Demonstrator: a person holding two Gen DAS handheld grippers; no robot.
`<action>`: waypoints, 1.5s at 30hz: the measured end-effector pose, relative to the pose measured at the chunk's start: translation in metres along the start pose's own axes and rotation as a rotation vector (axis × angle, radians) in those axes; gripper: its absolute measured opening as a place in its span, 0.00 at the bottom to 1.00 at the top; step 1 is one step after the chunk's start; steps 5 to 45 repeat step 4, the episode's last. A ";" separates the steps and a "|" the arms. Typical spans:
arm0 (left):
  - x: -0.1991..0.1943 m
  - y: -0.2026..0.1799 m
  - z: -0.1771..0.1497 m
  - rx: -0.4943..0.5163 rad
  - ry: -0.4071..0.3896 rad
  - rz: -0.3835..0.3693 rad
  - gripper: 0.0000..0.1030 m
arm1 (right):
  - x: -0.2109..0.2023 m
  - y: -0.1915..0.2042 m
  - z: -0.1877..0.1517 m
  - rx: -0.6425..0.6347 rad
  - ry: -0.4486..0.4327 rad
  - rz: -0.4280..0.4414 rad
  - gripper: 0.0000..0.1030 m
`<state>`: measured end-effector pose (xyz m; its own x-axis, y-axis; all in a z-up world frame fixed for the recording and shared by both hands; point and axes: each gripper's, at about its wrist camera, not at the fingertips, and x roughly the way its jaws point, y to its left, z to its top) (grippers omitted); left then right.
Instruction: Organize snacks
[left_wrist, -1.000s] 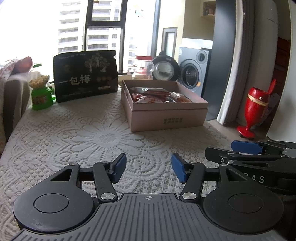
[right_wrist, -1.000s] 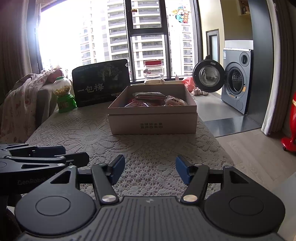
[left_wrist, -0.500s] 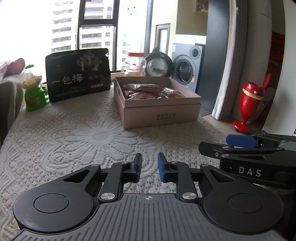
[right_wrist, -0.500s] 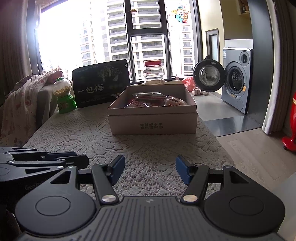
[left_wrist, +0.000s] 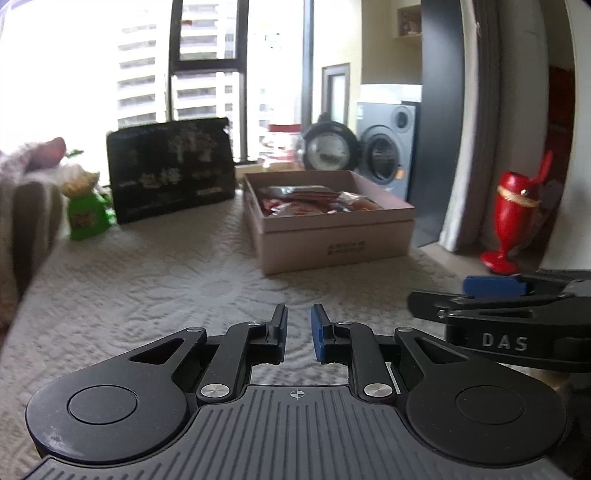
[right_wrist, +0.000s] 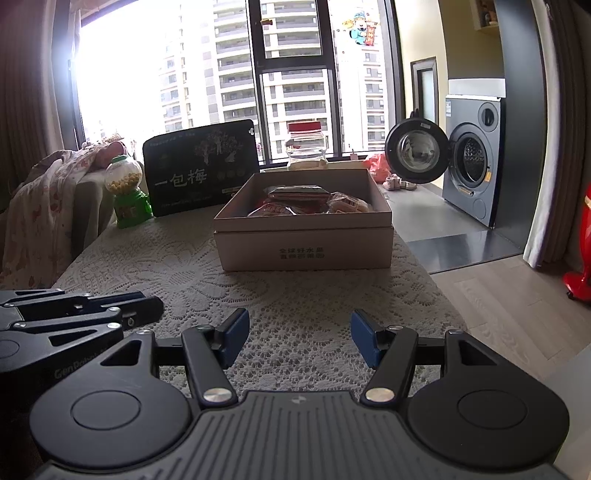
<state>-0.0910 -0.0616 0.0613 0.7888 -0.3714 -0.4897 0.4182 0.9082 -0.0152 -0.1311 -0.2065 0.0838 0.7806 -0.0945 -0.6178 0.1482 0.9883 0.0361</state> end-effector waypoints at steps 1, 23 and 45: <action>0.001 0.002 0.000 -0.010 0.003 -0.003 0.18 | 0.000 0.000 0.000 0.000 0.002 0.000 0.60; 0.001 0.010 -0.001 -0.054 0.008 0.029 0.18 | 0.003 0.000 0.002 -0.006 0.008 -0.004 0.60; 0.001 0.010 -0.001 -0.054 0.008 0.029 0.18 | 0.003 0.000 0.002 -0.006 0.008 -0.004 0.60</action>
